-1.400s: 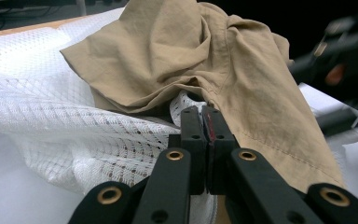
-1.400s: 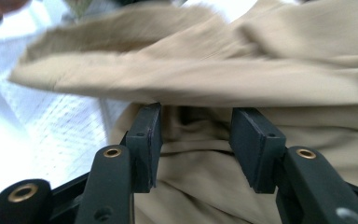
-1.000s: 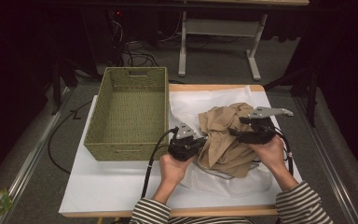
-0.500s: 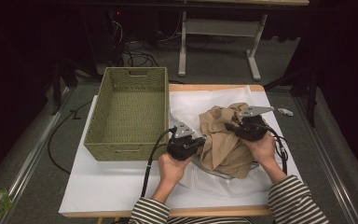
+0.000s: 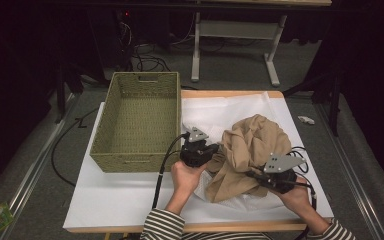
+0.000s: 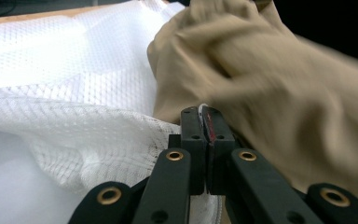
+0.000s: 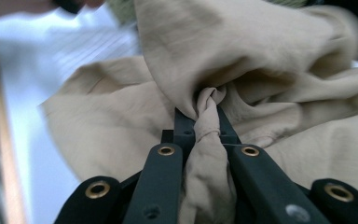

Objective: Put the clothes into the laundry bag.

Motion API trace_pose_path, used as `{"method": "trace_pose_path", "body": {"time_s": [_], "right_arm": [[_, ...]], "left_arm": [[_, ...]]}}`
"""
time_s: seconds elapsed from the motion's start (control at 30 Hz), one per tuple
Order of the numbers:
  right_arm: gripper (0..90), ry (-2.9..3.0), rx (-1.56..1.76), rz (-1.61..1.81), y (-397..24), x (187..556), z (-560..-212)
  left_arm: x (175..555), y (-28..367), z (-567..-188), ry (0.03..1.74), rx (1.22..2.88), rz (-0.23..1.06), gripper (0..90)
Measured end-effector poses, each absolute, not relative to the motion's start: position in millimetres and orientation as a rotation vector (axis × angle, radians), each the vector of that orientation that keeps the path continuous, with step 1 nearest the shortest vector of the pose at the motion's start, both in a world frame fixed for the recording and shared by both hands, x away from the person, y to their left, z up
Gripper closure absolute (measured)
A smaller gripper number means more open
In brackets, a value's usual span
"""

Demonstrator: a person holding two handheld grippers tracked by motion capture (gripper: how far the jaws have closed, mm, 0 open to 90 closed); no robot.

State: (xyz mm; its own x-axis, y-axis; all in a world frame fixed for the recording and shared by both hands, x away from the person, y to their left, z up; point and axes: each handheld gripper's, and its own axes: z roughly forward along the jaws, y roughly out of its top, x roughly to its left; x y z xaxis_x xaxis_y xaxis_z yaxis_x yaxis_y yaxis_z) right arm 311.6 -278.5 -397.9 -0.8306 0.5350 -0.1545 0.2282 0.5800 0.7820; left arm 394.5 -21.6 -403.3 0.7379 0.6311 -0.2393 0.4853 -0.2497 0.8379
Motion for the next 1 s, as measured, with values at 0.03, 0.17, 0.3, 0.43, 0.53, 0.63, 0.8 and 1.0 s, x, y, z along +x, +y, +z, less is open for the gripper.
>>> {"method": "trace_pose_path", "body": {"time_s": [0.03,0.17,0.3,0.43,0.53,0.63,0.8,1.0], "right_arm": [[86.0,2.439,0.617,1.130,-278.5,311.6,-397.9],[86.0,2.542,0.565,1.033,-258.4,311.9,-415.1],[86.1,2.567,0.595,1.017,-247.4,324.2,-426.1],[86.4,2.563,0.691,0.981,-236.9,344.8,-437.6],[86.3,2.514,0.781,0.963,-231.4,364.2,-442.3],[86.4,2.446,0.830,0.902,-227.9,376.8,-447.1],[85.4,2.363,0.925,0.878,-226.0,397.3,-457.4],[67.1,2.385,0.931,0.949,-228.8,388.7,-450.4]], "left_arm": [[394.8,-21.9,-402.9,0.857,1.899,0.174,88.9],[390.0,-25.3,-399.2,0.815,1.880,0.167,88.9],[385.6,-28.1,-394.1,0.783,1.881,0.178,89.0],[379.7,-28.5,-387.4,0.743,1.881,0.177,89.1],[374.3,-29.7,-385.8,0.719,1.883,0.181,89.1],[373.2,-30.9,-387.1,0.715,1.889,0.178,89.1],[377.1,-32.1,-399.7,0.740,1.905,0.167,89.1],[377.6,-28.5,-403.5,0.754,1.903,0.171,89.1]]}}
